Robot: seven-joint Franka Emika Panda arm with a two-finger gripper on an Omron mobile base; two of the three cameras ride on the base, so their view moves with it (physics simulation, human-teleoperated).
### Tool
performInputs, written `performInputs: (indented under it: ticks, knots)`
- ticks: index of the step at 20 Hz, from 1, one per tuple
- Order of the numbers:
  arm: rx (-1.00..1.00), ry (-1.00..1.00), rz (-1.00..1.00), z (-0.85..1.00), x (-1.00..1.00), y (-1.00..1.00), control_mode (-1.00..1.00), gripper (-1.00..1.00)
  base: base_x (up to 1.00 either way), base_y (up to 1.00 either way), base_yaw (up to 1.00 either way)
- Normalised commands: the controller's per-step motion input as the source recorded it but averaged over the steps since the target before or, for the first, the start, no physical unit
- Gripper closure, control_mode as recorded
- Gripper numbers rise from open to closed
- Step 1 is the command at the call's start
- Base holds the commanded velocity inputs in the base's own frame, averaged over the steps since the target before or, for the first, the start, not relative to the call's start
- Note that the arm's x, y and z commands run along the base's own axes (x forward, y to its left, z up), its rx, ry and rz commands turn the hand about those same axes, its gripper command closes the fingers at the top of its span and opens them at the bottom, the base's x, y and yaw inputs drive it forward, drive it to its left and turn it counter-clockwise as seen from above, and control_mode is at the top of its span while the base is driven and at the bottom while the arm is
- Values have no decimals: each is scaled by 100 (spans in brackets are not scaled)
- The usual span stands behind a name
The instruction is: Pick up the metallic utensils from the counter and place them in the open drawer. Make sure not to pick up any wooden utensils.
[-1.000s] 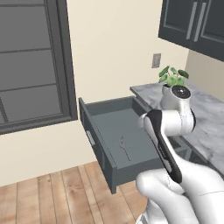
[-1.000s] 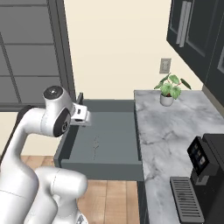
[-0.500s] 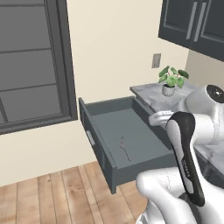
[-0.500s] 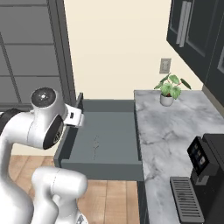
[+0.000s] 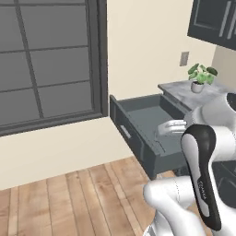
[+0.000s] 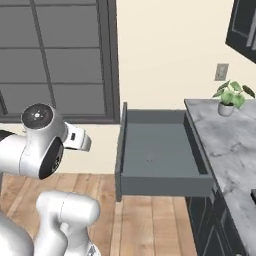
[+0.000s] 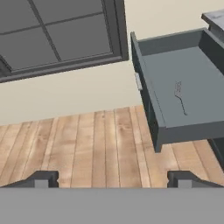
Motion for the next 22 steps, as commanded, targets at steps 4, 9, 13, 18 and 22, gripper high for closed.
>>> performInputs:
  ticks: [4, 9, 13, 18, 22]
  knots:
    - [0, 0, 0, 0, 0, 0, 100, -100, -88, 100, 0]
    - [0, 0, 0, 0, 0, 0, 100, -100, -40, 100, 15]
    - [0, 0, 0, 0, 0, 0, 100, -100, -18, 88, 67]
    - [0, 0, 0, 0, 0, 0, 100, -100, 15, 61, 78]
    - [0, 0, 0, 0, 0, 0, 100, -100, 95, 1, 81]
